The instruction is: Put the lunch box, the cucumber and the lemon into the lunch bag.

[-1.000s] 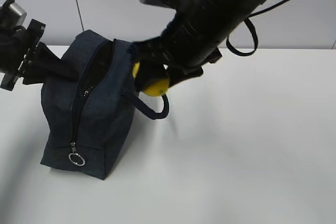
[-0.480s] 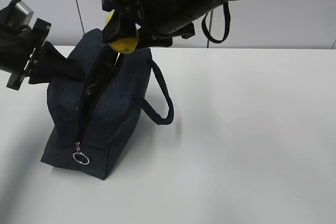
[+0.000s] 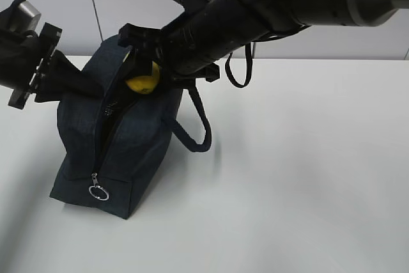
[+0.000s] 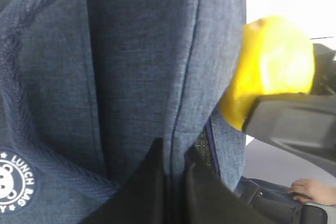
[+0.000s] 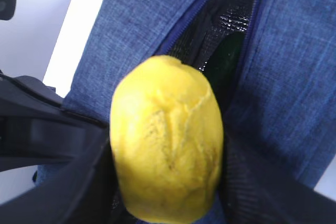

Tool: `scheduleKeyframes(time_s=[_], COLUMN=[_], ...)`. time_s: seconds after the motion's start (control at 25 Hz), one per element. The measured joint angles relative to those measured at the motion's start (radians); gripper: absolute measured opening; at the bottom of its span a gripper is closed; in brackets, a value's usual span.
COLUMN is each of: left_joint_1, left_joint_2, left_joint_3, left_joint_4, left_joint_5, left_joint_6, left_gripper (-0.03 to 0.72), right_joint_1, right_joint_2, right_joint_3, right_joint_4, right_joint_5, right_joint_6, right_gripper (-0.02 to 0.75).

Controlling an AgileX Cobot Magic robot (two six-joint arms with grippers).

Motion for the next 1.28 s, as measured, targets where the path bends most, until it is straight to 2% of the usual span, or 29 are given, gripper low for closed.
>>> scheduleKeyframes(time_s=[0.2,0.32,1.0,1.28], left_joint_1=[0.0,0.0,0.0,0.0], left_joint_2=[0.0,0.0,0.0,0.0], left_joint_3=[0.0,0.0,0.0,0.0], left_joint_4=[0.0,0.0,0.0,0.0], left_joint_5=[0.0,0.001,-0.005,-0.043], left_joint_6=[0.002,0.002,0.002,0.002], left_gripper=[0.0,0.0,0.0,0.0], right_joint_1=[0.0,0.0,0.0,-0.002], right_joint_2=[0.012,0.012,0.012,0.012], right_joint_3=[-0.001,-0.002,-0.02,-0.02], right_joint_4=[0.004,0.006,0.036,-0.053], right_joint_5=[-0.002,-0.002,-0.031,-0.03], right_joint_6=[-0.007,-0.007,-0.011,-0.011], right_gripper=[0.538,0.566,0.573,0.573])
